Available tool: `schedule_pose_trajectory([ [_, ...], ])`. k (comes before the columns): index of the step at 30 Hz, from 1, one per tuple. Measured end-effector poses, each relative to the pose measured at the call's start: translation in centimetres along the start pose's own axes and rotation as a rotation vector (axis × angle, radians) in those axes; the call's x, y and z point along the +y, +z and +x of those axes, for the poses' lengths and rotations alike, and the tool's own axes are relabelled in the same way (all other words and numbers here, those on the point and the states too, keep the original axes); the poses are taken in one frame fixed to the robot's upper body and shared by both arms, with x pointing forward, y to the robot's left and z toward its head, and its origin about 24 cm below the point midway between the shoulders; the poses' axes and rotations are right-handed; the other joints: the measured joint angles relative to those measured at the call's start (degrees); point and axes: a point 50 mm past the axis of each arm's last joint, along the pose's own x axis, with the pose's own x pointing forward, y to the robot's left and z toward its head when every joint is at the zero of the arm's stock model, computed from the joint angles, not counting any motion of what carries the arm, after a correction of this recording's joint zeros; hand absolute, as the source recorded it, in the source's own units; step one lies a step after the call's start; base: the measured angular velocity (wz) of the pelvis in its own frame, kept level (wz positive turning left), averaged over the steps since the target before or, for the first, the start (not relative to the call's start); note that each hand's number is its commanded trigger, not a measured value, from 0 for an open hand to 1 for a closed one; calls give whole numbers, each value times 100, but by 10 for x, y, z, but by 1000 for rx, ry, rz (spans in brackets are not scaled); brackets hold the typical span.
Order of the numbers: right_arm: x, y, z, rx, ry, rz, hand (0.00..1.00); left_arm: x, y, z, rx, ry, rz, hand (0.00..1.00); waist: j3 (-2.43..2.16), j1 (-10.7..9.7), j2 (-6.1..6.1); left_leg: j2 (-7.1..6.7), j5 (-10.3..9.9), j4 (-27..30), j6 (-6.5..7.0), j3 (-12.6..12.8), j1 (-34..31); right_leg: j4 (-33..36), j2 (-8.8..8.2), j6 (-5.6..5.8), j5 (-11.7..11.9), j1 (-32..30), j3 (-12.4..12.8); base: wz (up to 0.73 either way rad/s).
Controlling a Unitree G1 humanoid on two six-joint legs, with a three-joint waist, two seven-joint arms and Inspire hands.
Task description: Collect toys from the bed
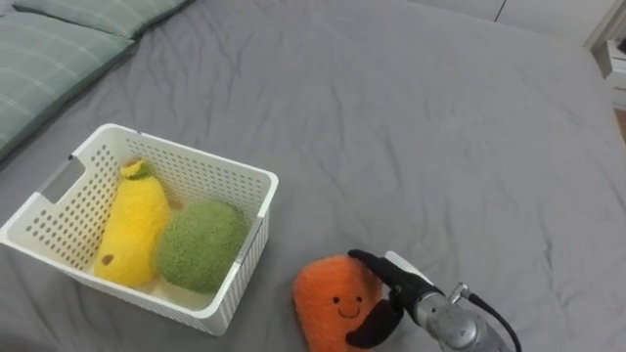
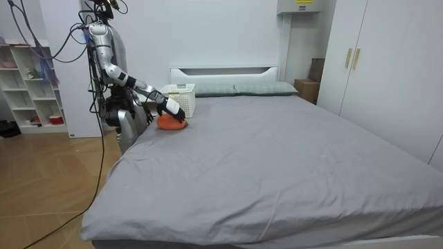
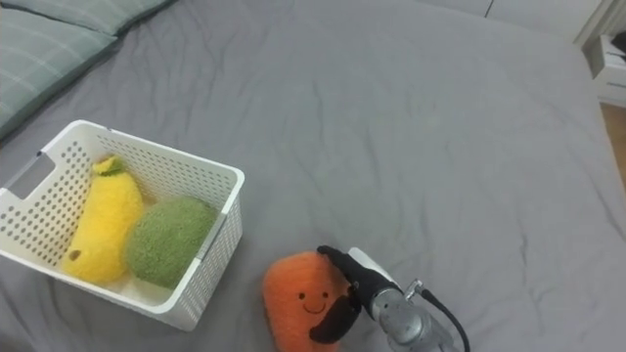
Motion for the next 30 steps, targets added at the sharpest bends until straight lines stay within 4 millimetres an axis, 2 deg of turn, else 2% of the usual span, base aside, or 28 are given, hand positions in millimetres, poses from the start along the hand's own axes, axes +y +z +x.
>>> schedule_pose_trajectory([
  [8, -5, 1, 9, 58, -47, -93, 1, 2, -5, -2, 5, 31, -1, 0, 30, 29, -47, -9, 1, 2, 0, -35, -4, 0, -6, 3, -2, 12, -43, 1],
  [9, -6, 3, 10, 53, -58, -100, 38, 3, -5, -2, 5, 40, -2, 0, 46, 41, -62, -9, 2, 2, 0, -35, -4, 0, -6, 3, -2, 12, -43, 0],
  [10, -6, 6, 11, 48, -68, -102, 63, 3, -5, -2, 6, 48, -3, 0, 67, 68, -85, -9, 2, 2, 0, -36, -6, 0, -6, 3, -2, 12, -49, 0],
  [11, -6, 6, 11, 47, -73, -102, 76, 4, -7, -2, 11, 51, -4, 0, 72, 85, -95, -10, 2, 2, 0, -40, -13, -1, -10, 3, -2, 13, -71, 8],
  [12, -5, 6, 11, 48, -77, -101, 96, 4, -7, -2, 12, 55, -5, 0, 70, 105, -118, -21, 2, 1, 1, -97, -44, -1, -22, 5, -3, 14, -135, 17],
  [13, -5, 6, 12, 54, -79, -98, 100, 5, -6, -2, 8, 56, -5, 0, 66, 156, -131, -30, 2, 2, 2, -148, -76, -1, -29, 6, -3, 10, -189, 18],
  [17, -9, 15, 17, 38, -108, -88, 100, 5, -10, -3, 16, 63, -3, 0, 67, 250, -143, -53, 7, 14, 8, -288, -143, -7, -46, 8, -4, 1, -350, 15],
  [22, -22, 24, 23, 29, -166, -100, 100, 7, -15, -4, 28, 75, -1, 0, 70, 352, -173, -75, 11, 115, 10, -471, -303, -17, -58, 13, -7, -32, -525, 18],
  [25, -22, 24, 23, 26, -172, -73, 100, 9, -19, -6, 37, 91, 4, 0, 71, 472, -186, -77, 11, 160, 10, -498, -335, -27, -54, 17, -10, -36, -541, 6],
  [27, -21, 25, 23, 23, -179, -66, 100, 10, -20, -6, 36, 97, 12, 0, 48, 476, -223, -80, 11, 191, 8, -526, -398, -32, -51, 17, -10, -79, -548, 8],
  [30, -21, 20, 23, 38, -188, -48, 100, 11, -24, -7, 45, 99, 12, 0, 41, 514, -252, -85, 19, 208, 6, -565, -415, -26, -53, 16, -9, -95, -585, 6],
])
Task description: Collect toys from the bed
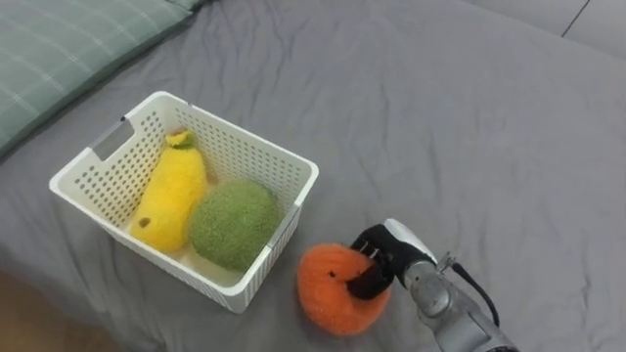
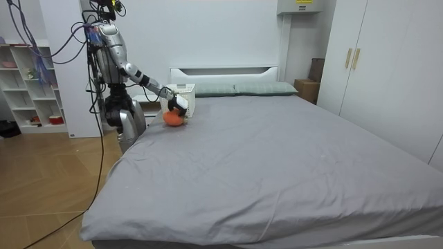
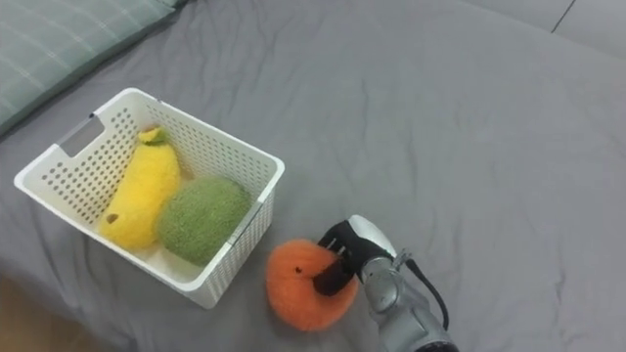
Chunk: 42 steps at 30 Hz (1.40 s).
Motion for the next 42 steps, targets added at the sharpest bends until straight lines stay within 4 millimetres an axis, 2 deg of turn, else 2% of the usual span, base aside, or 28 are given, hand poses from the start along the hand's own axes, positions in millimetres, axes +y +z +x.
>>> schedule_pose_trajectory([
  [8, -2, -16, 1, 64, -3, 93, 100, 0, 5, 1, -12, -3, -3, 0, 37, 104, -99, 8, -1, -22, -1, 39, -18, 13, 0, 0, 0, -7, 14, 0],
  [14, -9, -15, 1, 45, -51, 110, 100, 6, 5, 2, -10, -7, -1, 0, 31, -27, -136, 9, 0, -9, -1, 51, 20, 15, -1, 0, 0, 6, 47, -1],
  [17, -22, -2, 1, -15, -103, 126, 100, 9, 0, 1, 5, 3, -17, 0, 33, -164, -130, 17, 0, -6, -1, 121, 37, 17, -1, -1, 0, 10, 96, -9],
  [19, -41, 10, -2, -79, -176, 164, 100, 11, -1, 2, 7, 5, -34, 0, 40, -369, -114, 11, 3, 1, 3, 129, 50, 20, -7, -1, 0, 13, 108, 0],
  [23, -77, 21, -16, -202, -309, 187, 100, 13, -3, 2, 17, 5, -43, 0, 61, -550, -20, 14, 1, -29, 6, 198, 124, 27, -12, 0, 1, 33, 147, -9],
  [26, -96, 20, -23, -231, -383, 180, 100, 13, -5, 1, 21, 3, -42, 0, 41, -705, 51, 29, 1, -91, 5, 271, 233, 24, 2, 0, 0, 90, 231, -12],
  [28, -105, 14, -33, -239, -423, 188, 100, 11, -5, 1, 22, -6, -52, 0, -14, -765, 122, 36, 1, -124, 5, 353, 265, 24, 6, 0, 1, 89, 319, -18],
  [29, -108, 14, -36, -248, -434, 195, 100, 11, -5, 1, 23, -7, -60, 0, -19, -775, 141, 39, 1, -135, 6, 381, 283, 24, 6, 0, 0, 89, 343, -19],
  [31, -117, 17, -46, -290, -478, 230, 100, 10, -9, 0, 35, -10, -84, 0, -69, -899, 220, 48, 1, -169, 6, 453, 338, 25, 12, 0, 0, 99, 419, -17],
  [32, -120, 18, -48, -299, -490, 235, 100, 10, -10, 0, 36, -11, -85, 0, -77, -932, 230, 51, 0, -174, 6, 468, 349, 25, 14, 0, 1, 101, 428, -9],
  [36, -134, 27, -60, -365, -550, 268, 100, 9, -10, 1, 45, -16, -82, 0, -77, -1091, 278, 66, -2, -210, 4, 519, 447, 35, 25, -1, 0, 153, 474, -8],
  [42, -145, 51, -77, -483, -611, 230, 100, 8, -11, 1, 49, -32, -82, 0, -76, -1095, 281, 74, -3, -209, 5, 591, 433, 60, 31, -3, 2, 94, 580, -7],
])
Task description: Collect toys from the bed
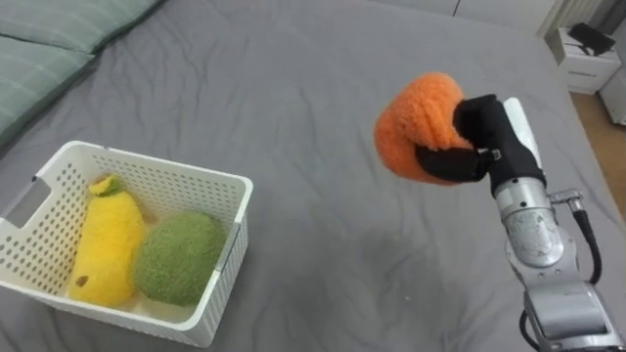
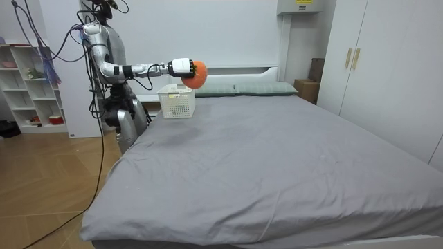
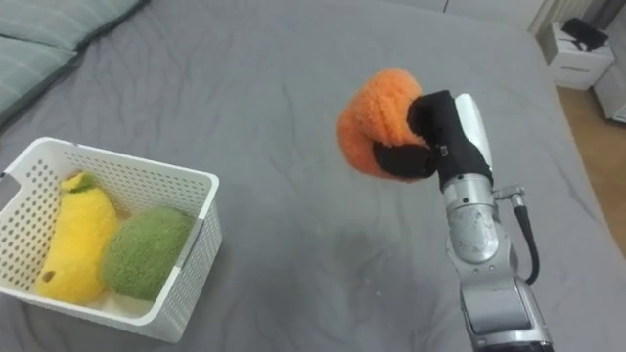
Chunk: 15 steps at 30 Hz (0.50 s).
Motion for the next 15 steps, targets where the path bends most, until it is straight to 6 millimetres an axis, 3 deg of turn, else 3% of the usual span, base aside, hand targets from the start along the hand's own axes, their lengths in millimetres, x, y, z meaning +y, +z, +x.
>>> schedule_pose_trajectory([
  [8, 4, 26, 7, -106, 23, -8, 100, -2, 4, 1, -15, -9, 4, 0, 14, 151, 5, 2, -3, -23, 0, 10, 10, -12, 10, 0, 0, -12, 18, 0],
  [15, 19, 79, 19, -298, 112, -34, 100, -4, 5, 2, 0, -6, 8, 0, 30, 452, -37, 3, -4, -40, -2, -68, -13, -29, 10, 0, 0, -2, -85, 5],
])
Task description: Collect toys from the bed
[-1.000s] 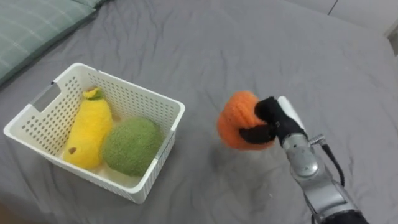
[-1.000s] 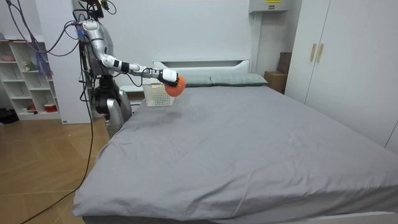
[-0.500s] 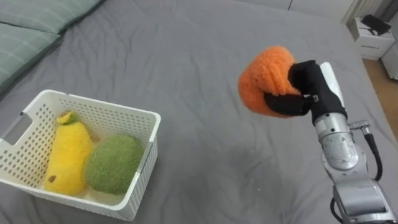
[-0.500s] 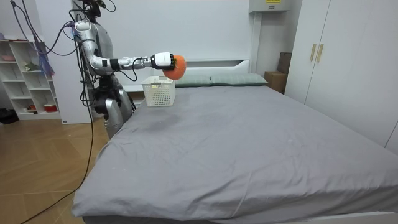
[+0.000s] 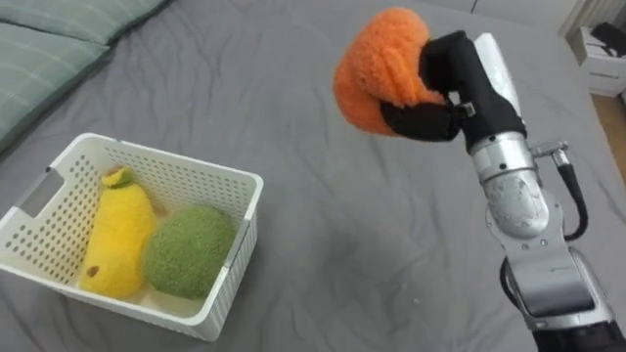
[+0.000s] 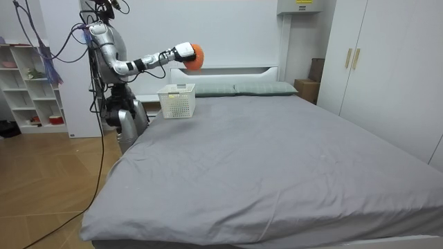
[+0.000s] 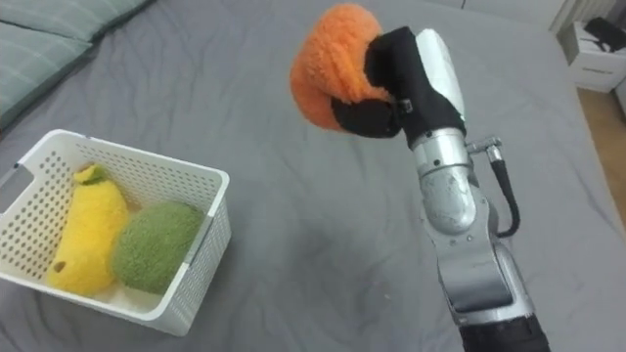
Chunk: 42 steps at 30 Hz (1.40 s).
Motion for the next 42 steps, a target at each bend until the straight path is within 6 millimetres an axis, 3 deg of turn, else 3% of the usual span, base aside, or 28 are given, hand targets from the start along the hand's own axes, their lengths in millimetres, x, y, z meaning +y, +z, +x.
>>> schedule_pose_trajectory([
  [6, 29, 16, 6, -30, 126, -13, 100, -3, 11, 1, -37, -9, 43, 0, 31, 372, -117, -22, -1, 43, -2, -181, -115, -8, -15, 1, 0, -15, -167, 13],
  [12, 54, 19, 4, -33, 228, 10, 100, -6, 15, 1, -52, -17, 57, 0, 41, 761, -127, -42, 7, 57, 0, -300, -130, -17, -29, 3, -1, 31, -298, 11],
  [18, 72, 12, 6, 2, 330, 1, 100, -5, 17, 1, -59, -16, 73, 0, 83, 865, -175, -75, 9, 136, 1, -521, -239, -20, -54, 12, -7, 77, -509, 17],
  [23, 79, 3, 4, 51, 362, -1, 100, -4, 18, 1, -59, -13, 73, 0, 79, 1047, -262, -90, 18, 216, 4, -596, -297, -19, -67, 12, -7, 88, -616, 10],
  [24, 81, 1, 4, 63, 368, 4, 97, -4, 17, 1, -59, -12, 73, 0, 79, 1073, -283, -96, 19, 223, 5, -616, -300, -17, -75, 13, -7, 99, -648, 8],
  [26, 85, -3, 4, 82, 377, 10, 75, -2, 18, 1, -61, -9, 75, 0, 80, 1097, -323, -109, 24, 225, 10, -653, -315, -16, -84, 16, -9, 103, -678, 9],
  [27, 87, -5, 3, 93, 384, 11, 56, -1, 18, 2, -60, -6, 79, 0, 80, 1124, -346, -119, 26, 225, 13, -679, -321, -16, -90, 17, -10, 105, -698, 8],
  [28, 89, -6, 2, 101, 392, 8, 21, 0, 19, 2, -59, -4, 88, 0, 76, 1142, -365, -127, 28, 225, 16, -697, -331, -16, -97, 20, -12, 104, -706, 9],
  [30, 92, -11, 1, 120, 401, 6, 0, 0, 19, 2, -55, -1, 104, 0, 73, 1188, -390, -139, 31, 223, 21, -714, -333, -16, -102, 28, -17, 103, -699, 5],
  [34, 100, -19, -3, 155, 437, -9, 0, 1, 21, 3, -52, -1, 105, 0, 72, 1227, -438, -145, 39, 225, 23, -735, -359, -16, -106, 28, -17, 93, -706, 2],
  [42, 101, -25, -4, 180, 435, -35, 0, -2, 26, 3, -48, -4, 111, 0, 98, 1209, -401, -145, 41, 234, 25, -729, -391, -16, -108, 28, -17, 57, -712, 0],
])
